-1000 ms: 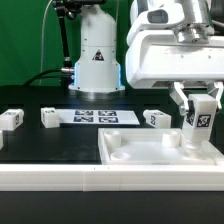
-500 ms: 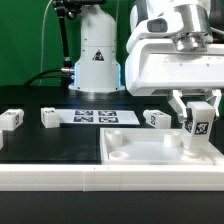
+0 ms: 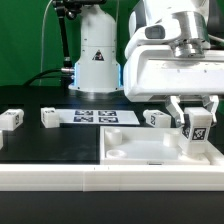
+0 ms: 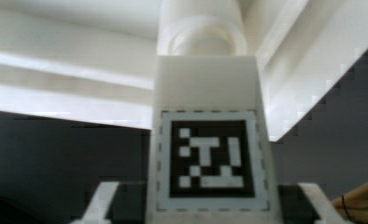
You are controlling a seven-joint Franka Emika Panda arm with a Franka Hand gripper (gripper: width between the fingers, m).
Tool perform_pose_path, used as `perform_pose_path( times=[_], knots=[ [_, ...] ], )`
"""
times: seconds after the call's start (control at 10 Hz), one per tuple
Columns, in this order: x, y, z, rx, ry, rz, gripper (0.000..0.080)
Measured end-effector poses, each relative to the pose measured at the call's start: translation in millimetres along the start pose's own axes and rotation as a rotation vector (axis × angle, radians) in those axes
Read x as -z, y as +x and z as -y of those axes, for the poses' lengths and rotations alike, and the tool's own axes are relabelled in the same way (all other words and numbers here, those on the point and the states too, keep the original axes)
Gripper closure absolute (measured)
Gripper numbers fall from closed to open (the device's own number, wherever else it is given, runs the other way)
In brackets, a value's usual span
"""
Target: Assemble one leg
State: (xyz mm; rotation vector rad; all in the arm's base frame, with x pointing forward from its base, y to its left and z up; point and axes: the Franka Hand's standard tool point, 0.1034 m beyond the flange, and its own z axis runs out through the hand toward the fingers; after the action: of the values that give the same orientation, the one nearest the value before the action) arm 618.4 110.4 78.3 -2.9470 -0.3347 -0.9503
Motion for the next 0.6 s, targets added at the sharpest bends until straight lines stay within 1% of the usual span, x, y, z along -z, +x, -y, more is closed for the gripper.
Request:
perform_pose_path(
  times=[0.1, 0.2, 0.3, 0.4, 0.5, 0.6],
  knots=[
    [0.0, 0.7, -0.2, 0.000, 0.001, 0.005, 0.0507],
    [-1.1, -1.5, 0.2, -0.001, 0.003, 0.017, 0.0432],
    [-1.2, -1.8, 0.3, 0.000, 0.003, 0.018, 0.0432],
    [-1.4, -2.1, 0.3, 0.000, 0.003, 0.019, 0.0249],
    [-1.4, -2.2, 0.3, 0.000, 0.003, 0.019, 0.0181],
    [-1.5, -2.2, 0.3, 0.000, 0.003, 0.019, 0.0181]
  ],
)
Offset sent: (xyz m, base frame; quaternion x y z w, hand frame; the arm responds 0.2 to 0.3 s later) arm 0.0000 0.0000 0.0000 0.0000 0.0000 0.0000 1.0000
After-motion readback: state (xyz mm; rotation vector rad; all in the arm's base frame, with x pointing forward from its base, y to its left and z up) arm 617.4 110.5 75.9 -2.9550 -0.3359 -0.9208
